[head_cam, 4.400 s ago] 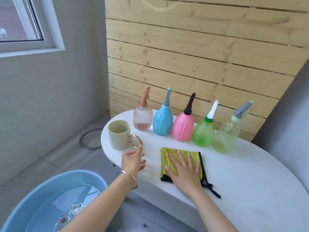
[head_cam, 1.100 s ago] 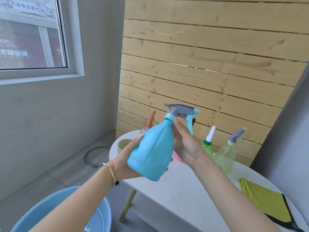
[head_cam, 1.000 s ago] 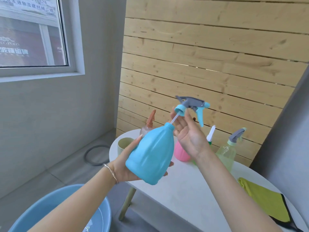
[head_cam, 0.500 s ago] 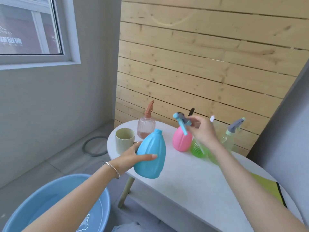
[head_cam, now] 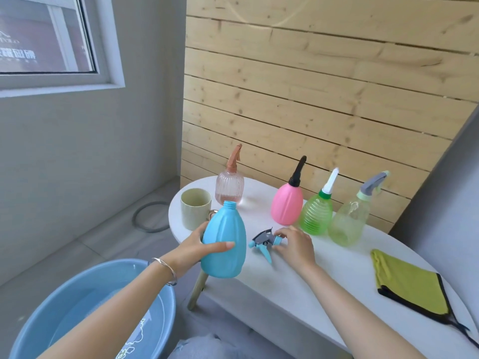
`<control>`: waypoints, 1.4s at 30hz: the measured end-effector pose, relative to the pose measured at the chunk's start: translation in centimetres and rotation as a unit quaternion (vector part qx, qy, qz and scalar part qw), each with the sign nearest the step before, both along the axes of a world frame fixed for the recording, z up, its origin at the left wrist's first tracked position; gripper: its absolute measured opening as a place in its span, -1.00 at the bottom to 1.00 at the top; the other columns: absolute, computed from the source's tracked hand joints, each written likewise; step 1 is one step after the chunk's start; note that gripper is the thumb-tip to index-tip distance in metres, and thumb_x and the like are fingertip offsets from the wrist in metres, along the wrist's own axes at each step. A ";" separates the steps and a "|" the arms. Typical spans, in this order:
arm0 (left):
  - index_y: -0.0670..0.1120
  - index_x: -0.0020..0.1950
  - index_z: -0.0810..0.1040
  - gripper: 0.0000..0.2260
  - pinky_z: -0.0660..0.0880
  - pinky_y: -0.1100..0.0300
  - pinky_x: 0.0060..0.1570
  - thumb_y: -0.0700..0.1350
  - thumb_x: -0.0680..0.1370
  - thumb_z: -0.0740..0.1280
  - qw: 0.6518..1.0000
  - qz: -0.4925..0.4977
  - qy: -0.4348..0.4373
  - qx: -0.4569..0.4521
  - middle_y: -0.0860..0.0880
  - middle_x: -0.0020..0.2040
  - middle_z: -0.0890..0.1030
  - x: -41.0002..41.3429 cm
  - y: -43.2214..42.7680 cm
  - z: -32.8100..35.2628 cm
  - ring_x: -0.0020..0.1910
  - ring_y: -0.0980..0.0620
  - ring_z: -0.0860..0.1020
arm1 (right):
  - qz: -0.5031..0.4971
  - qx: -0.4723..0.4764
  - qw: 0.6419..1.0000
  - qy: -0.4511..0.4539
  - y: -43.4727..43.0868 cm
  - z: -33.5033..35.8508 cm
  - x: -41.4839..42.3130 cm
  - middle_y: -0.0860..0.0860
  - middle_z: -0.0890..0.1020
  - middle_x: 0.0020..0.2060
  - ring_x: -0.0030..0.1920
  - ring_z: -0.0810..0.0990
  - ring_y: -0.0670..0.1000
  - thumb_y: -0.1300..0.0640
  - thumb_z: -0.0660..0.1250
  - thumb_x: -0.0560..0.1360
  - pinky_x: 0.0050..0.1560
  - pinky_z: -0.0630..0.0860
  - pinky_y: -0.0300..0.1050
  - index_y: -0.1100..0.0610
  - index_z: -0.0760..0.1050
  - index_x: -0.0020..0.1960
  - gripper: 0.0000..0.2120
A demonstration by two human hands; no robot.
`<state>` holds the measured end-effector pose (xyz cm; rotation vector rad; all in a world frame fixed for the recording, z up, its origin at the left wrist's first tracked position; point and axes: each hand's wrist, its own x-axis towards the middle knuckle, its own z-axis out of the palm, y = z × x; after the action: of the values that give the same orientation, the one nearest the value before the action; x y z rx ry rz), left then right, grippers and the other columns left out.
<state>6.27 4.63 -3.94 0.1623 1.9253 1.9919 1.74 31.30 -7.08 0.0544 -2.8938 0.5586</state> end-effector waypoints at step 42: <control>0.08 0.26 0.42 -0.26 0.54 0.25 -0.13 0.30 0.13 0.43 0.888 0.456 -0.001 -0.060 0.06 0.11 0.61 8.7 -30.2 -12.6 0.00 0.15 0.62 | 0.272 -0.315 0.889 -0.191 -35.5 -8.1 -2.7 -0.08 0.23 -0.54 -0.52 0.17 -0.13 0.02 0.24 0.59 -0.47 0.12 -0.29 0.17 0.26 -0.39 -0.57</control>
<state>14.95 -25.53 -16.57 -0.9500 2.3566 2.3398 -0.96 -4.25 -15.18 0.7502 -2.8565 1.7529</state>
